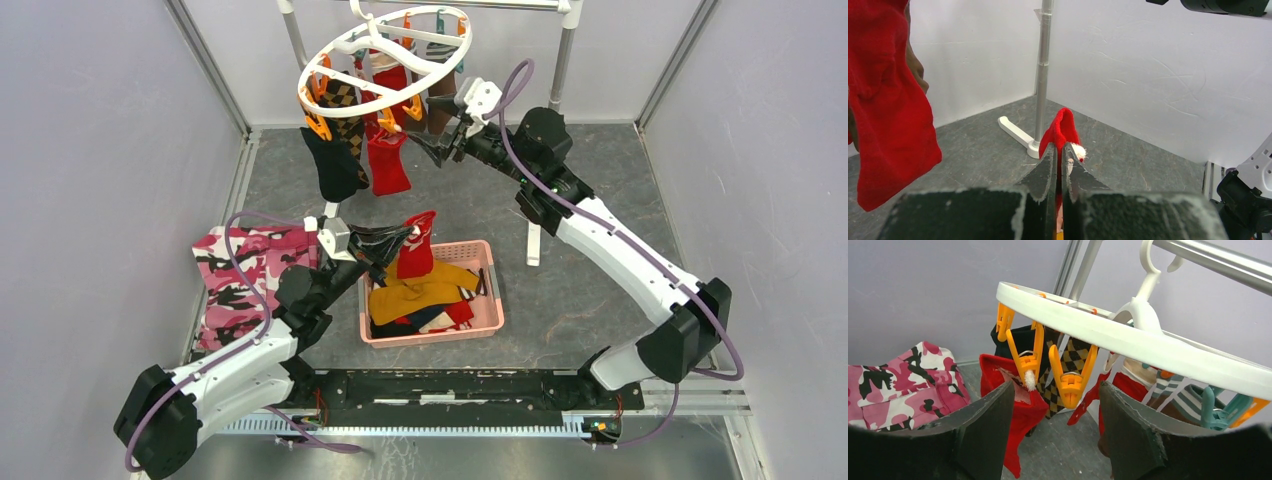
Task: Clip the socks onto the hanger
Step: Open the clamp at the hanger.
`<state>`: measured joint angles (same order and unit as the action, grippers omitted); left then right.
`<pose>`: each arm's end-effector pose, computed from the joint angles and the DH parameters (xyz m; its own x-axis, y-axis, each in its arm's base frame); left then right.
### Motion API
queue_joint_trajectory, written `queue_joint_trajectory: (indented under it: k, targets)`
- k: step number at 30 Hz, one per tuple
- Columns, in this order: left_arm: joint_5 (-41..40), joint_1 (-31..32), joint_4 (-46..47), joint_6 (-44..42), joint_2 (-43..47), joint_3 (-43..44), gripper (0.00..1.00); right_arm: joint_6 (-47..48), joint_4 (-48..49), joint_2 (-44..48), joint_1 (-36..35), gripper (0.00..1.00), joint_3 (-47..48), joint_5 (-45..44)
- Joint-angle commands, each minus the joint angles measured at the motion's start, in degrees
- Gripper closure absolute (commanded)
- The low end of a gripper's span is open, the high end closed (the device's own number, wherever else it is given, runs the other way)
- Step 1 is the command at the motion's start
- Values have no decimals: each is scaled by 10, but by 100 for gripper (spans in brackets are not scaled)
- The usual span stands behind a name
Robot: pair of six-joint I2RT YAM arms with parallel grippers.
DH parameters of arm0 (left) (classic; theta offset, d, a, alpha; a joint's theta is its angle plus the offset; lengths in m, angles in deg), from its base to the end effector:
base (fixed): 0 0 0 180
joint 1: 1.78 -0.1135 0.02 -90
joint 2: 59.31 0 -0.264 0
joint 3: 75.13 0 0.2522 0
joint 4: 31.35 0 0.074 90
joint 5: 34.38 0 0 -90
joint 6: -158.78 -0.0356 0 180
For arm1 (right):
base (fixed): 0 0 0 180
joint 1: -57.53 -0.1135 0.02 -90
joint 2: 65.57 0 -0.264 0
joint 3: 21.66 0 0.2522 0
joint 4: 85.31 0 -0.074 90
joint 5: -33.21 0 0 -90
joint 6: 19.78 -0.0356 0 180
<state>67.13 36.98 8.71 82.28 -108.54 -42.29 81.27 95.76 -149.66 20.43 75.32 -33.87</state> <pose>0.1431 -0.1240 0.2860 0.1279 -0.3961 -0.9093 0.8082 0.5731 -0.1359 0.2646 0.2175 0.4581 0.3531 0.0457 -0.9345 -0.8043 0.5251 -0.2782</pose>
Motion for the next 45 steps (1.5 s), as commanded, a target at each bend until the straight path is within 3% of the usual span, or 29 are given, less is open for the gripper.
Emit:
queue_joint_trajectory:
  k: [1, 30, 34, 45]
  targets:
    - [-7, 2, 21, -41, 9, -2, 98, -37, 34, -15, -6, 32, 31, 8]
    - [1, 2, 20, -36, 17, -2, 98, -77, 44, -59, -15, 39, 86, -6]
    - [2, 2, 21, -36, 17, -2, 98, -77, 46, -60, -15, 47, 87, -3]
    - [4, 2, 26, -31, 13, 4, 98, -78, 46, -56, -13, 81, 86, 1]
